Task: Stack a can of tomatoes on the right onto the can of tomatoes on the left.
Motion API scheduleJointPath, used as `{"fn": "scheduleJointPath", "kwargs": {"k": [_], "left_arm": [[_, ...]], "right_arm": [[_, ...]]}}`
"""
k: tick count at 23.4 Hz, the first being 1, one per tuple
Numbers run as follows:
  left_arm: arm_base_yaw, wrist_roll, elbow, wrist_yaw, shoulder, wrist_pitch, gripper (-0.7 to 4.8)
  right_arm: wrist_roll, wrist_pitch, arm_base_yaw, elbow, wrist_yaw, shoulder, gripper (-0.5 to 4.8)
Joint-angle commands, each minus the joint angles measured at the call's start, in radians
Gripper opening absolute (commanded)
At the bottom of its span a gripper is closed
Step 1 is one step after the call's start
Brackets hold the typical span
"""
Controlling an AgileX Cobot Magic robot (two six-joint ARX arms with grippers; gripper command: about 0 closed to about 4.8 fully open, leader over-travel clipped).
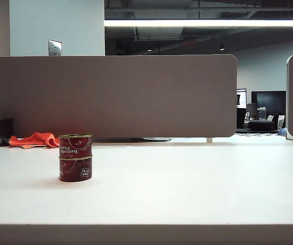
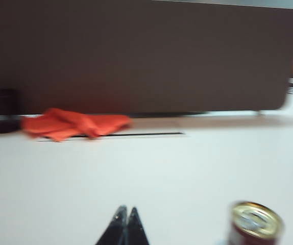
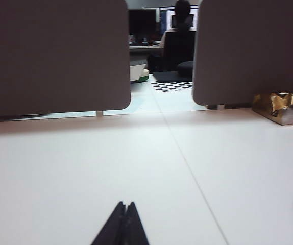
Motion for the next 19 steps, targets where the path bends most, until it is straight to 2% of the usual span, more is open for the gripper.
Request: {"fn": "scheduleJointPath", "kwargs": {"k": [1, 3, 5, 19], "left_arm": [[0.089, 0.004, 0.004, 0.004, -0.002, 0.006, -0.05], [0.158, 0.004, 0.004, 0.001, -0.002, 0.006, -0.05], [0.173, 0.004, 0.004, 0.0, -0.002, 0.006, -0.05], [0.173, 0.004, 0.004, 0.005, -0.002, 0.006, -0.05]], "right_arm": [[-0.003, 0.013, -0.045, -0.006, -0.001, -0.002, -0.06], [-0.003, 0.013, -0.087, -0.006, 0.0, -0.002, -0.06], [-0.003, 0.012, -0.093, -0.006, -0.001, -0.002, -0.06], [-0.003, 0.013, -0.094, -0.006, 0.0, -0.002, -0.06]]}}
